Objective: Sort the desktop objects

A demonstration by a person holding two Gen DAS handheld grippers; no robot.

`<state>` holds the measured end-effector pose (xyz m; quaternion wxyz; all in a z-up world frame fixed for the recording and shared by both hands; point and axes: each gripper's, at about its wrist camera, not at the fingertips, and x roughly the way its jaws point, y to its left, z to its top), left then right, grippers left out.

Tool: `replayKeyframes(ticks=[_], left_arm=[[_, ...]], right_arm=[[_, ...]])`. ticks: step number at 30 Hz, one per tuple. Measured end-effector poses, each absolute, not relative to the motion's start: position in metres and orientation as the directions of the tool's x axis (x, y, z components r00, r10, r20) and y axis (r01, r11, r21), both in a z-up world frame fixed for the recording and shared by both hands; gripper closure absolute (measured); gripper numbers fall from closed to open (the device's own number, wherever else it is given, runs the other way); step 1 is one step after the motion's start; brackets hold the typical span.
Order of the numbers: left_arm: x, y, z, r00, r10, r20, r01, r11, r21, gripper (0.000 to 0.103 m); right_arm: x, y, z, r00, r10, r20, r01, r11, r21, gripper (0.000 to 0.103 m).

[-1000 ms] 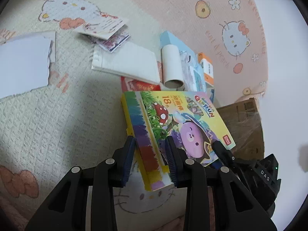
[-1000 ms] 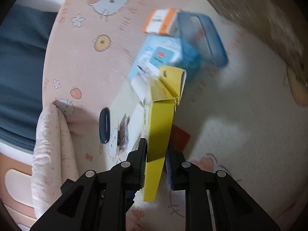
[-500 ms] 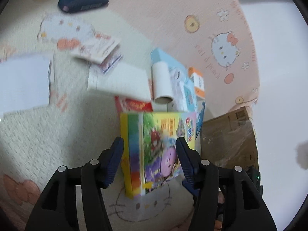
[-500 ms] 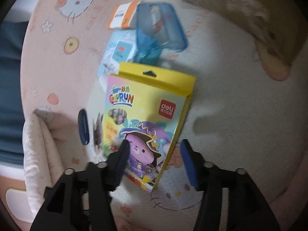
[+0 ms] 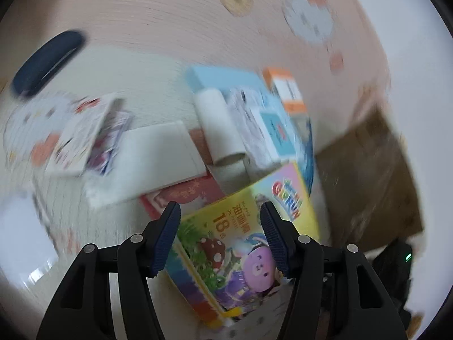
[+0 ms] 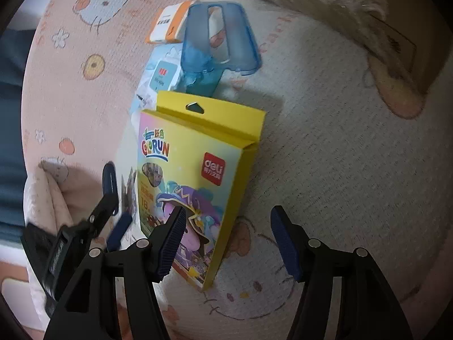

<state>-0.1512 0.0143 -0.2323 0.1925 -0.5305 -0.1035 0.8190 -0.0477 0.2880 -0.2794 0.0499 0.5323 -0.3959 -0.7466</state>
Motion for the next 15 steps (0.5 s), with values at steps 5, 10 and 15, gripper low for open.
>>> replayKeyframes(ticks=[5, 10, 15], left_arm=[[-0.167, 0.034, -0.242, -0.283, 0.376, -0.882, -0.299, -0.909, -0.291, 0.04], [-0.166, 0.041, -0.246, -0.254, 0.376, -0.891, -0.346, -0.896, -0.279, 0.04], [-0.171, 0.04, -0.25, -0.214, 0.389, -0.896, -0.381, -0.878, -0.29, 0.04]], right_arm=[[-0.051, 0.281, -0.278, -0.433, -0.501, -0.749, -0.297, -0.705, 0.644, 0.043], [-0.054, 0.28, -0.283, -0.454, -0.512, -0.729, -0.29, -0.689, 0.664, 0.046], [-0.052, 0.282, -0.279, -0.503, -0.487, -0.714, -0.272, -0.695, 0.666, 0.069]])
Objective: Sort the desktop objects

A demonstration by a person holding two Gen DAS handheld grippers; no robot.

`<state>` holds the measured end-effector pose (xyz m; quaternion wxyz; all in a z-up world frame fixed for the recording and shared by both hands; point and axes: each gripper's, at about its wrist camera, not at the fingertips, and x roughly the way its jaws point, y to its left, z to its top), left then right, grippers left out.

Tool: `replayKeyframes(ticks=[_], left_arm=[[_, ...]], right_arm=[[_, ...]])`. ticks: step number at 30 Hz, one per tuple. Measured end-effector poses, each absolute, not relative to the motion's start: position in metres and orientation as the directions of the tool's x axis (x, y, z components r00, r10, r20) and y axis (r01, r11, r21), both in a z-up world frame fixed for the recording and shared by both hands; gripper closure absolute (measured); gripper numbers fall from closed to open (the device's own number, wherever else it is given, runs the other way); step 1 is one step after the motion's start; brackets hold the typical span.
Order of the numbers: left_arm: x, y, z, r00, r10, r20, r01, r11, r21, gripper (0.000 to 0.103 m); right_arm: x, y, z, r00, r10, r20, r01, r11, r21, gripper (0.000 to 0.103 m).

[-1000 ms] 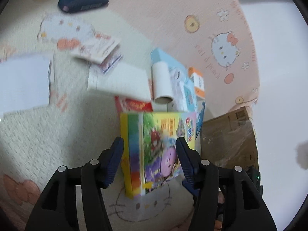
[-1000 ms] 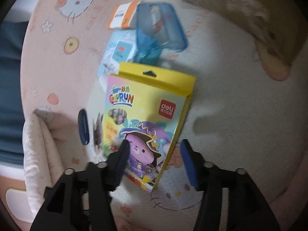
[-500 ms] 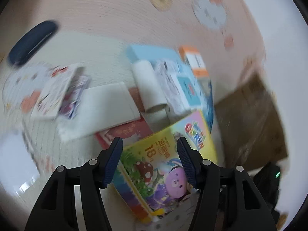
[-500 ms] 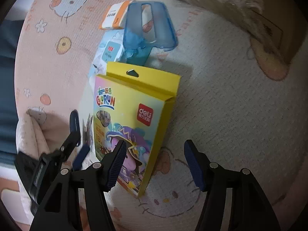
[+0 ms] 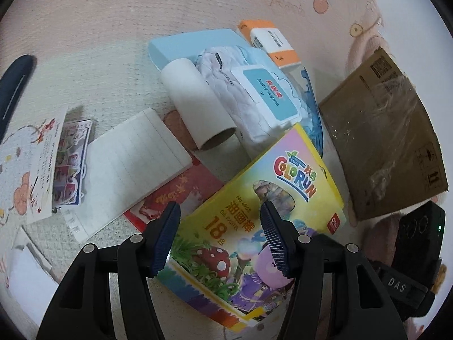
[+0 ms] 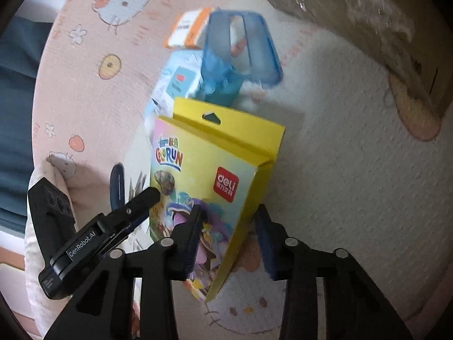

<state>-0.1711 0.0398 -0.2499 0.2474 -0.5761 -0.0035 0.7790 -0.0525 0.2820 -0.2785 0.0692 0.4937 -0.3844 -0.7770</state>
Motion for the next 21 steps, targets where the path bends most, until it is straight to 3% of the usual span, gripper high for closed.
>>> replayKeyframes(ticks=[6, 11, 21], left_arm=[[-0.167, 0.031, -0.251, -0.245, 0.383, -0.891, -0.362, -0.888, -0.282, 0.041], [-0.158, 0.017, -0.253, -0.279, 0.361, -0.89, -0.307, -0.911, -0.274, 0.05], [-0.14, 0.002, -0.255, -0.257, 0.443, -0.859, -0.233, -0.891, -0.39, 0.051]], right_arm=[[-0.061, 0.277, -0.276, -0.503, -0.492, -0.711, -0.24, -0.711, 0.661, 0.069], [-0.082, 0.264, -0.263, -0.522, -0.462, -0.717, -0.151, -0.778, 0.61, 0.069], [-0.116, 0.265, -0.259, -0.505, -0.476, -0.72, -0.124, -0.785, 0.607, 0.066]])
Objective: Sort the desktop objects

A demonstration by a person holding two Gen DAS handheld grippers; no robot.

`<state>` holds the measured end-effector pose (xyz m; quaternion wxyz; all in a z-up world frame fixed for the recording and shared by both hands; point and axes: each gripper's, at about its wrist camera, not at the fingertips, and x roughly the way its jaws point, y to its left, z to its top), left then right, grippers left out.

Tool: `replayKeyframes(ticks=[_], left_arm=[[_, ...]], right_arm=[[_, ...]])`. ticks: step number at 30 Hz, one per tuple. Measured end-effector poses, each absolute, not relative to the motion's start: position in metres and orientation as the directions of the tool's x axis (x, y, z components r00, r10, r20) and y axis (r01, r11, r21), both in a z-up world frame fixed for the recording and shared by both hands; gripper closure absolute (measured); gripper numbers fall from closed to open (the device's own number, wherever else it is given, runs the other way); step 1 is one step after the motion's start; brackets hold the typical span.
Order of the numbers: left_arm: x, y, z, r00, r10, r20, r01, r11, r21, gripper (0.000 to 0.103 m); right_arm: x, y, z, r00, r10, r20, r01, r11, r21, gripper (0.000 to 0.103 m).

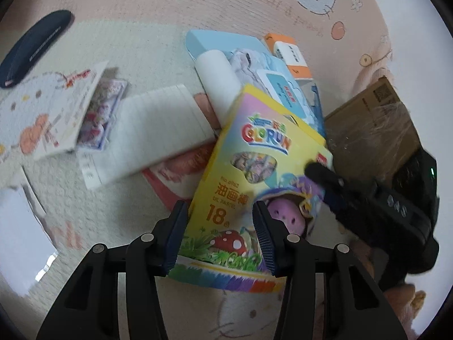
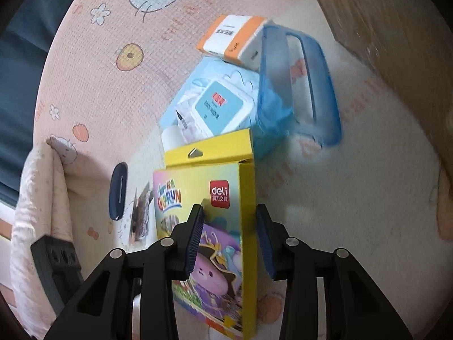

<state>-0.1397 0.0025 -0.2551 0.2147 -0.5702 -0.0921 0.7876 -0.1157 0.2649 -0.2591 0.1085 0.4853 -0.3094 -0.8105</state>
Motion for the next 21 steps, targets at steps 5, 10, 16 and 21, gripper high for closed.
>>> replayKeyframes(ticks=[5, 10, 16, 21], left_arm=[[-0.127, 0.012, -0.259, -0.258, 0.477, -0.84, -0.251, -0.873, -0.418, 0.051], [-0.121, 0.013, -0.262, -0.265, 0.5, -0.824, -0.256, -0.861, -0.44, 0.051], [-0.122, 0.007, -0.261, -0.29, 0.495, -0.819, -0.226, -0.867, -0.444, 0.051], [-0.122, -0.001, -0.25, -0.333, 0.507, -0.795, -0.218, -0.862, -0.458, 0.051]], right_arm=[[-0.136, 0.258, -0.253, -0.503, -0.454, -0.736, -0.089, -0.819, 0.566, 0.058], [-0.147, 0.261, -0.254, -0.464, -0.462, -0.756, -0.065, -0.833, 0.549, 0.054], [-0.125, 0.272, -0.252, -0.398, -0.467, -0.79, -0.093, -0.836, 0.541, 0.054], [-0.098, 0.277, -0.242, -0.359, -0.399, -0.844, -0.061, -0.892, 0.448, 0.054]])
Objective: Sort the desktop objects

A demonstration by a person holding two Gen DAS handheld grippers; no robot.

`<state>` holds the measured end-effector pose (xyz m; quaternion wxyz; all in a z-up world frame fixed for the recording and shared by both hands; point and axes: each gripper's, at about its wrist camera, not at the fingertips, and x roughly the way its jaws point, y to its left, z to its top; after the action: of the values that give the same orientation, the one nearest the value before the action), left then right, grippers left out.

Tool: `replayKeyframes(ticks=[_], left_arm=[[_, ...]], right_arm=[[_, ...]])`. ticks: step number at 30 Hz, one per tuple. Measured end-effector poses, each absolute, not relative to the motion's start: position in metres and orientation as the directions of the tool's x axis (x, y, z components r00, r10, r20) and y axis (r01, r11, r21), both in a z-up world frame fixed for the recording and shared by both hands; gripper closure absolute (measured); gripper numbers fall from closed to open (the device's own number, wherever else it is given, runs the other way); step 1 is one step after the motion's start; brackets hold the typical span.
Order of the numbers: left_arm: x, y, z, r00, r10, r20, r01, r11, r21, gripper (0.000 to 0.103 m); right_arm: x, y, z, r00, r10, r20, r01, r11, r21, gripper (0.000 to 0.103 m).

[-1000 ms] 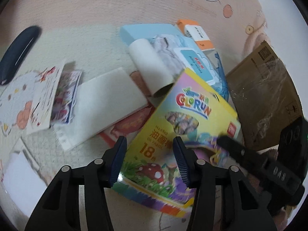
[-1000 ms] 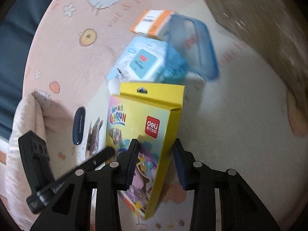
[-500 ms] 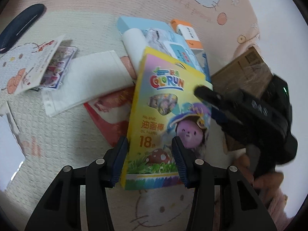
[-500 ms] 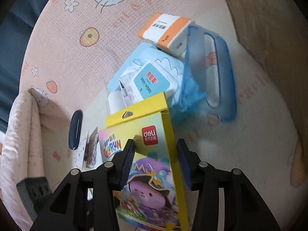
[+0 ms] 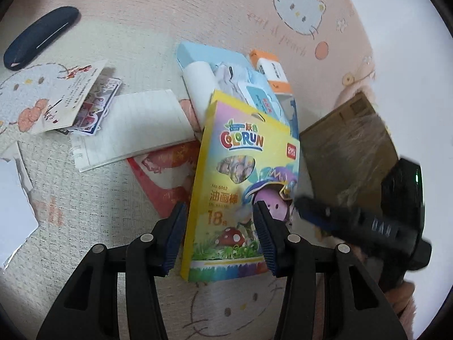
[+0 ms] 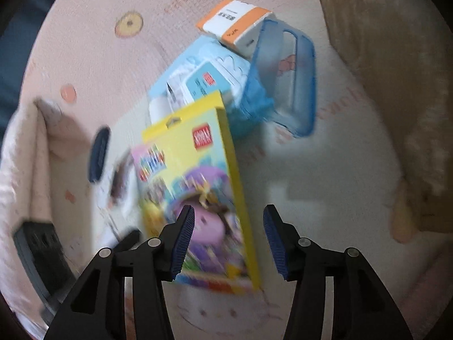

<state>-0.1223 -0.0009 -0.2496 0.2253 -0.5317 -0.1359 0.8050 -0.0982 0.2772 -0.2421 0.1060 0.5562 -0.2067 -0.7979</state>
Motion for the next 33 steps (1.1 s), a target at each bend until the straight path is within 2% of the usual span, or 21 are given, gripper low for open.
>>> replayKeyframes(ticks=[7, 10, 12, 13, 18, 20, 23, 30, 33], left_arm=[[-0.126, -0.003, -0.256, -0.311, 0.519, -0.797, -0.203, -0.855, -0.477, 0.05], [-0.13, -0.001, -0.267, -0.285, 0.518, -0.806, -0.178, -0.855, -0.487, 0.05], [-0.134, 0.0, -0.272, -0.283, 0.524, -0.803, -0.172, -0.852, -0.495, 0.046], [-0.136, 0.001, -0.273, -0.28, 0.528, -0.802, -0.177, -0.85, -0.497, 0.041], [-0.145, 0.009, -0.28, -0.253, 0.548, -0.797, -0.192, -0.836, -0.514, 0.039], [-0.148, 0.011, -0.287, -0.239, 0.544, -0.804, -0.181, -0.839, -0.514, 0.039], [-0.152, 0.008, -0.287, -0.254, 0.567, -0.784, -0.168, -0.824, -0.541, 0.039], [-0.162, -0.005, -0.299, -0.237, 0.673, -0.701, -0.087, -0.733, -0.675, 0.039], [-0.162, -0.004, -0.3, -0.23, 0.685, -0.691, -0.087, -0.722, -0.687, 0.039]], right_arm=[[-0.085, 0.298, -0.254, -0.278, -0.34, -0.899, -0.172, -0.903, 0.394, 0.054], [-0.082, 0.3, -0.261, -0.273, -0.345, -0.898, -0.17, -0.902, 0.398, 0.054], [-0.081, 0.297, -0.26, -0.286, -0.343, -0.895, -0.156, -0.904, 0.397, 0.054], [-0.081, 0.295, -0.259, -0.297, -0.34, -0.892, -0.149, -0.907, 0.395, 0.054], [-0.088, 0.284, -0.267, -0.309, -0.4, -0.863, -0.099, -0.889, 0.447, 0.053], [-0.092, 0.278, -0.273, -0.32, -0.447, -0.836, -0.102, -0.861, 0.499, 0.044], [-0.096, 0.28, -0.282, -0.329, -0.493, -0.806, -0.137, -0.819, 0.557, 0.037], [-0.102, 0.276, -0.284, -0.364, -0.523, -0.771, -0.119, -0.795, 0.595, 0.036], [-0.107, 0.271, -0.286, -0.374, -0.54, -0.754, -0.107, -0.783, 0.613, 0.036]])
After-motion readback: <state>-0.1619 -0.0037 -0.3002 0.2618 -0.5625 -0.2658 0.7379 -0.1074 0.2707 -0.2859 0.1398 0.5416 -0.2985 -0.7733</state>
